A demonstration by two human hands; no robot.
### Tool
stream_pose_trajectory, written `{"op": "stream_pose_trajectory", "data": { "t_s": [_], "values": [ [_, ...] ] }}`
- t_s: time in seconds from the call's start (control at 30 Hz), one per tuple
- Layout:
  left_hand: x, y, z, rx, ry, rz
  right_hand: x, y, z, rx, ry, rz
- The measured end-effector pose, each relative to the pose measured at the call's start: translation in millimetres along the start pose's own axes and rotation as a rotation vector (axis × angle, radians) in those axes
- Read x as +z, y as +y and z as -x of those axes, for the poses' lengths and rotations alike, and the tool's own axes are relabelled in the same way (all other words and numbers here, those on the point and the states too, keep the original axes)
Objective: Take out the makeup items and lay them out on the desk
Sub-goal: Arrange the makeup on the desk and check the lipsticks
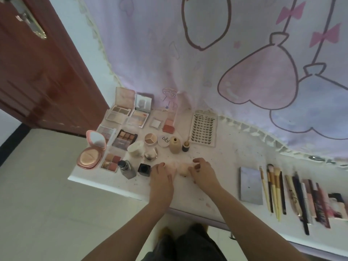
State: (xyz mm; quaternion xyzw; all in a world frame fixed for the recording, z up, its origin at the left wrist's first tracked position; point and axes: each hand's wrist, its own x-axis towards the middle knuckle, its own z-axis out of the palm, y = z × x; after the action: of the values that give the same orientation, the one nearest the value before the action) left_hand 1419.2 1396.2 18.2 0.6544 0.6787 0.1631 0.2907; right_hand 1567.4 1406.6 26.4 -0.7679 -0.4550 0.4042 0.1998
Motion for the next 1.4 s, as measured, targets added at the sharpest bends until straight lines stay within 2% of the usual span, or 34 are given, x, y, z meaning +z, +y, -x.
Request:
{"op": "stream_pose_trajectory", "data": {
  "t_s": [0.07, 0.17, 0.23, 0.27, 0.37, 0.5, 0.67, 0.77, 0.83, 0.93, 1.1, 1.2, 1.3, 1.4],
  "values": [
    [2, 10, 5, 0.089, 0.038, -0.036, -23, 9, 4, -0.009, 0.024, -0.005],
    [14, 40, 15, 0.327, 0.036, -0.022, -71, 34, 9, -0.001, 0.116, 0.058],
    [30, 66, 21, 0.441, -0.105, 0.028, -105, 54, 14, 0.037, 0.183, 0.137],
    [41, 79, 24, 0.443, -0.202, 0.064, -119, 64, 17, 0.060, 0.199, 0.181],
    [76, 116, 27, 0.327, -0.449, 0.083, -145, 89, 24, 0.124, 0.141, 0.343],
    [104, 151, 27, 0.234, -0.587, 0.023, -146, 107, 30, 0.178, 0.004, 0.476],
    [112, 164, 21, 0.022, -0.578, 0.089, -136, 108, 29, 0.232, -0.033, 0.219],
    [101, 162, 14, -0.235, -0.572, 0.341, -133, 103, 24, 0.223, -0.011, 0.007],
    [90, 163, 9, -0.402, -0.598, 0.592, -130, 98, 21, 0.195, -0.021, -0.010],
    [73, 163, 4, -0.524, -0.594, 0.829, -125, 89, 20, 0.116, -0.041, -0.022],
    [42, 153, -3, -0.421, -0.597, 0.956, -135, 73, 16, 0.022, 0.074, -0.184],
    [29, 149, 0, -0.311, -0.630, 0.953, -142, 54, 20, 0.002, -0.004, -0.245],
    [17, 148, -2, -0.264, -0.663, 0.959, -147, 37, 28, -0.051, -0.047, -0.098],
    [3, 143, -8, -0.339, -0.693, 1.016, -162, 25, 27, -0.124, 0.035, 0.109]
  ]
}}
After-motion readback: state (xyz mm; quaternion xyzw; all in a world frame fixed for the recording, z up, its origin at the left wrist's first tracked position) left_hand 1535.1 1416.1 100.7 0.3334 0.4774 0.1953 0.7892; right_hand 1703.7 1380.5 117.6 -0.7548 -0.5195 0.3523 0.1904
